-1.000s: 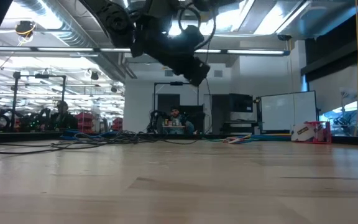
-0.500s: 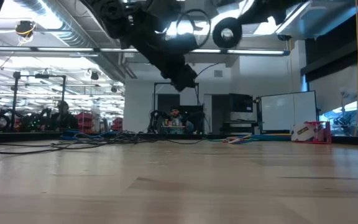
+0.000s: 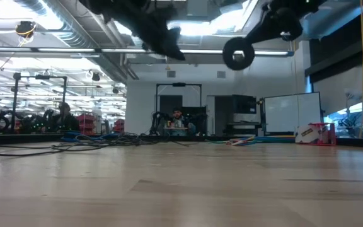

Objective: Coiling cords

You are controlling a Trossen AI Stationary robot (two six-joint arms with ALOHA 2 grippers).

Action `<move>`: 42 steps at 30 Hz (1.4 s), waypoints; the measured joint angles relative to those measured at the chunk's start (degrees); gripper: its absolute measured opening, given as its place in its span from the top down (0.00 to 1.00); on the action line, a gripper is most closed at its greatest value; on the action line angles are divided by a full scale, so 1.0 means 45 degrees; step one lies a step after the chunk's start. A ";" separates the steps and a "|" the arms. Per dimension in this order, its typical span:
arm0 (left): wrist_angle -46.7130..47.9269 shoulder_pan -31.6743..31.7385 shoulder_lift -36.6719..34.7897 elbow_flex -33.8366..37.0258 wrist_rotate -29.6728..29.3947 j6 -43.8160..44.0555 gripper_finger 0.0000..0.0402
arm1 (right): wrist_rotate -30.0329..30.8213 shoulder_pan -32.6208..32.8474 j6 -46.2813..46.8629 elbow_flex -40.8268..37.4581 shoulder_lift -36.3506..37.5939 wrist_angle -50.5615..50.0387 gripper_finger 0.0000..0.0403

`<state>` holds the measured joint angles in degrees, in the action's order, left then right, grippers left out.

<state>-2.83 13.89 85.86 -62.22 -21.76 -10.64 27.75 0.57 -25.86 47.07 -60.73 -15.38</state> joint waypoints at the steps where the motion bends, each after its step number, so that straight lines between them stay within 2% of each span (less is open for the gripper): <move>1: -0.0013 -0.0079 -0.0158 0.0000 0.0342 0.0170 1.00 | 0.0027 -0.0092 -0.0027 0.0000 -0.0199 0.0192 0.99; 5: 0.0099 -0.0386 -0.0343 -0.0005 0.1573 0.0539 1.00 | 0.0178 -0.0582 -0.0264 -0.0003 -0.1053 0.0488 0.99; 10: 0.0739 -0.0549 0.0086 -0.0002 0.1696 0.0519 0.99 | 0.0644 -0.0916 -0.0293 -0.0010 -0.1282 0.0508 0.99; 15: -0.0232 -0.0500 0.1094 0.0000 0.1710 0.0391 0.95 | 0.0819 -0.0901 -0.0294 -0.0010 -0.1278 0.0592 0.99; 19: -0.1614 -0.0378 0.1834 0.0000 0.1704 -0.0189 0.86 | 0.0877 -0.0901 -0.0310 -0.0010 -0.1276 0.0676 0.99; 27: -0.4092 -0.0300 0.2866 -0.0102 0.1706 0.0279 0.58 | 0.1070 -0.0887 -0.0318 -0.0010 -0.1268 0.0930 0.99; 30: -0.5093 -0.0290 0.3681 -0.0097 0.1677 0.0159 0.52 | 0.1100 -0.0887 -0.0347 -0.0010 -0.1171 0.1077 0.99; 33: -0.6804 -0.0225 0.4623 -0.0102 0.1779 0.0044 0.50 | 0.1212 -0.0887 -0.0352 -0.0010 -0.1082 0.1205 0.99; 35: -0.7558 -0.0030 0.5268 -0.0132 0.2839 0.0263 0.51 | 0.1303 -0.0887 -0.0348 -0.0024 -0.0955 0.1188 0.99; 39: -0.7507 0.0405 0.6356 -0.0776 0.5333 0.1164 0.53 | 0.1539 -0.0887 -0.0323 0.0029 -0.0807 0.1914 0.99; 42: -0.7646 0.0528 0.6954 -0.1264 0.5766 0.1168 0.54 | 0.1492 -0.0882 -0.0398 0.0015 -0.0845 0.2670 0.99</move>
<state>-37.24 16.26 117.15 -67.91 4.18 -5.39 34.47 -3.40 -27.65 47.13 -64.53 -3.36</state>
